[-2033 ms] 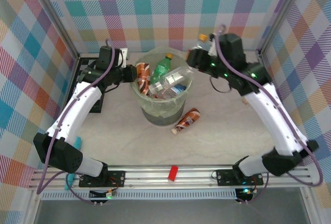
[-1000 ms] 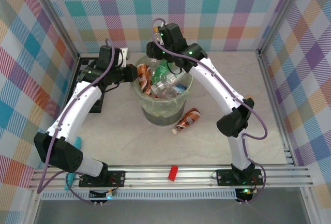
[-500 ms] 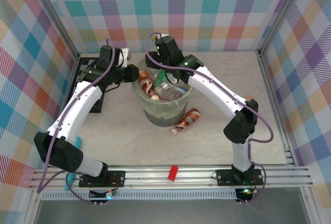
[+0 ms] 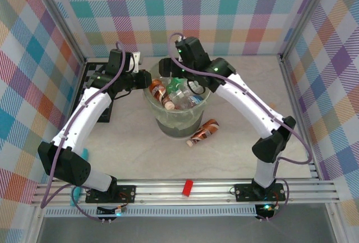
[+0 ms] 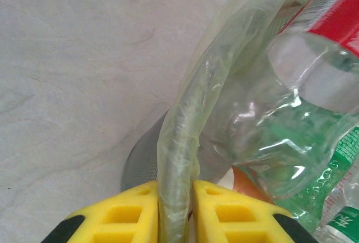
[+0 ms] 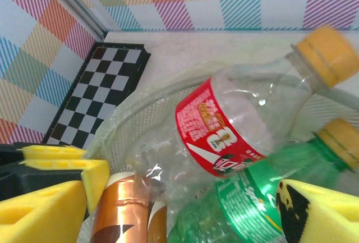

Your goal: Put the plastic bottles in the bin

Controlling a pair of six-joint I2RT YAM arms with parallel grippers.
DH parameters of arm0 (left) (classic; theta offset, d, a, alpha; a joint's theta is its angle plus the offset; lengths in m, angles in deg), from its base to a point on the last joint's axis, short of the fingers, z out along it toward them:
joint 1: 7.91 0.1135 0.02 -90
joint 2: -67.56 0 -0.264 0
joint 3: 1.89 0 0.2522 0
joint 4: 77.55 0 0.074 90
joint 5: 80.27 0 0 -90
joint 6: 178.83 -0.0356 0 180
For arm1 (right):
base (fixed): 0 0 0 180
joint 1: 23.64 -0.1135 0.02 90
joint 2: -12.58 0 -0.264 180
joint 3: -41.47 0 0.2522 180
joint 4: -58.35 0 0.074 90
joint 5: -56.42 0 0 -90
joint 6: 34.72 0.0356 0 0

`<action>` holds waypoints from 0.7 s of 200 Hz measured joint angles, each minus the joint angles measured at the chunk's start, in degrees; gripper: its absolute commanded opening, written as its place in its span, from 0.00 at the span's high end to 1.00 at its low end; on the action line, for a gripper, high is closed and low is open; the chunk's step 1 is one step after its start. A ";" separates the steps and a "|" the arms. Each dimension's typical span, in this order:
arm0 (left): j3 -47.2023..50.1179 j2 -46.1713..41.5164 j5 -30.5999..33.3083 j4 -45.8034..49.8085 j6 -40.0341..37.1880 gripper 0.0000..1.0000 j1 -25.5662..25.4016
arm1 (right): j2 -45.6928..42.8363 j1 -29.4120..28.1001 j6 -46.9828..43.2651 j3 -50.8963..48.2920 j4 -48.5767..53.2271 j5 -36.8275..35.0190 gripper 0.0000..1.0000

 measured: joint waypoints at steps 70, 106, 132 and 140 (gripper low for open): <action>0.00 0.00 -0.02 0.02 -0.02 0.79 0.00 | 8.07 1.70 -7.10 18.47 2.56 -0.31 0.37; -0.07 0.00 0.00 0.04 -0.02 0.79 0.00 | 16.31 2.89 -8.09 23.34 4.87 2.84 0.41; -0.24 0.00 0.02 0.07 -0.02 0.79 0.00 | 18.10 3.19 -8.26 21.86 4.87 4.59 0.42; -0.26 0.00 0.02 0.11 -0.02 0.79 0.00 | 17.88 3.19 -8.26 21.53 4.81 4.85 0.41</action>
